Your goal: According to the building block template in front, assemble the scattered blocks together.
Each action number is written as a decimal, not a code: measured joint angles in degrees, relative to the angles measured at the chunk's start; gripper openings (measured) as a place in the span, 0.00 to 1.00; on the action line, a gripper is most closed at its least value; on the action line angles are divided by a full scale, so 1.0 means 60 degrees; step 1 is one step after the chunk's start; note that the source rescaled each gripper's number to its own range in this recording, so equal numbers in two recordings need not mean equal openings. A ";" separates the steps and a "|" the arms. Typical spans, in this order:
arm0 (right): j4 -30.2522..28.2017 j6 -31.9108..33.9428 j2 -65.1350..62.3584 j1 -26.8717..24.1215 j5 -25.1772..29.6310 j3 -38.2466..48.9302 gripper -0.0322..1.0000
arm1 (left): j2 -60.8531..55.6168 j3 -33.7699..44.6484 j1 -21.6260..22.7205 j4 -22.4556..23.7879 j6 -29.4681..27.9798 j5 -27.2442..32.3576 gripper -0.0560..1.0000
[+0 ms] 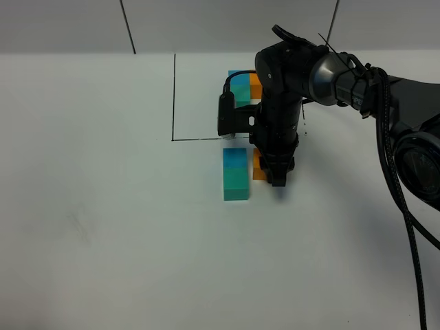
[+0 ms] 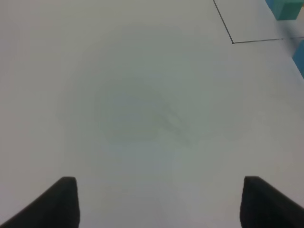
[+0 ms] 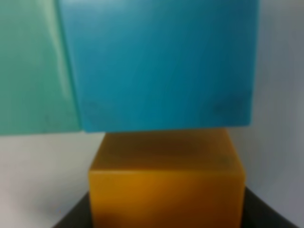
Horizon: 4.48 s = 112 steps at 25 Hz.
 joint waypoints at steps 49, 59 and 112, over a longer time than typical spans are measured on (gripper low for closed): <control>0.0151 0.0011 0.0000 0.0128 -0.0282 0.0000 0.05 | 0.0000 0.0000 0.0000 0.0000 0.0000 0.0000 0.52; 0.0151 -0.0017 0.0000 0.0128 -0.0300 0.0000 0.05 | 0.0000 0.0000 0.0000 0.0000 0.0000 0.0000 0.52; 0.2858 0.5962 -0.7402 -0.5473 -0.2111 0.5803 0.72 | 0.0000 0.0000 0.0000 0.0000 0.0000 0.0000 0.52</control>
